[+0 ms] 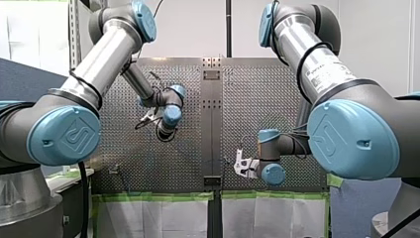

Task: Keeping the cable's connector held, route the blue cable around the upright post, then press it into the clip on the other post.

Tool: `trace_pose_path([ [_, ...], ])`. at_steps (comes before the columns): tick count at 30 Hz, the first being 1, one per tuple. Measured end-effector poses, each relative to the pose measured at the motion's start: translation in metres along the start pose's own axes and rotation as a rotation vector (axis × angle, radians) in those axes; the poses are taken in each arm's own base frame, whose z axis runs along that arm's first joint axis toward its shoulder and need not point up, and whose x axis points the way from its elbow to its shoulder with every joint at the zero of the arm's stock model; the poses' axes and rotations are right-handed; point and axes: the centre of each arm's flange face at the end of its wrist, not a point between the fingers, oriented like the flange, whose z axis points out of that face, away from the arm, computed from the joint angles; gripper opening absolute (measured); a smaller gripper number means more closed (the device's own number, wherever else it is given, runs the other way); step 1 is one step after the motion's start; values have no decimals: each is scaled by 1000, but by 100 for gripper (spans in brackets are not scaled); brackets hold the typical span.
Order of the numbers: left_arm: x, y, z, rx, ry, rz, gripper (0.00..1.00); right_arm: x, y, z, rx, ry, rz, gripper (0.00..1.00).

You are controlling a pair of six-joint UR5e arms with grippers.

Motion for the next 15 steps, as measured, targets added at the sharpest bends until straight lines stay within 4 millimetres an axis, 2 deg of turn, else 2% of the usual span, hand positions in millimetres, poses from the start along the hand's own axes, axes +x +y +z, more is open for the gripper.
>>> trace_pose_path([
  [6, 5, -7, 0, 22, 12, -14, 100, 0, 0, 0, 0, 0, 0, 0],
  [15, 14, -28, 2, 102, 15, -49, 100, 0, -1, 0, 1, 2, 0, 0],
])
